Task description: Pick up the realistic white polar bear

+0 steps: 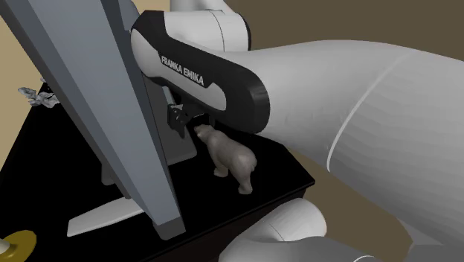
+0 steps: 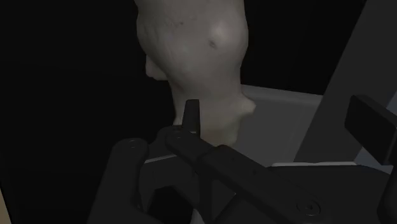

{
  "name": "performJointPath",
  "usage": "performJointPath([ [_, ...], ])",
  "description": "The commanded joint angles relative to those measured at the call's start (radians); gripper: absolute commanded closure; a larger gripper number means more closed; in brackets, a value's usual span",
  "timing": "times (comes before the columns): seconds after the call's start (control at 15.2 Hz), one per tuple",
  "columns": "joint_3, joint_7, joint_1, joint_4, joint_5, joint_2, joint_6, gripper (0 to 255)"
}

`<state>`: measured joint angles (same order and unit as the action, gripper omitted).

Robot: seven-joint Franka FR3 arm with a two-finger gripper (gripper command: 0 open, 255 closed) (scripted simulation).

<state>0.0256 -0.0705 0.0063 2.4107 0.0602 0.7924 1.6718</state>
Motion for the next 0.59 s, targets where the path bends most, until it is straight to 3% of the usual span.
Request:
performJointPath([
  [0.0,0.0,0.0,0.0,0.0,0.0,0.0,0.0,0],
  [0.26,-0.008,-0.004,-0.035,-0.126,-0.092,-0.117,-0.057,0],
  [0.53,-0.007,-0.003,-0.035,-0.065,-0.093,-0.107,-0.006,0],
])
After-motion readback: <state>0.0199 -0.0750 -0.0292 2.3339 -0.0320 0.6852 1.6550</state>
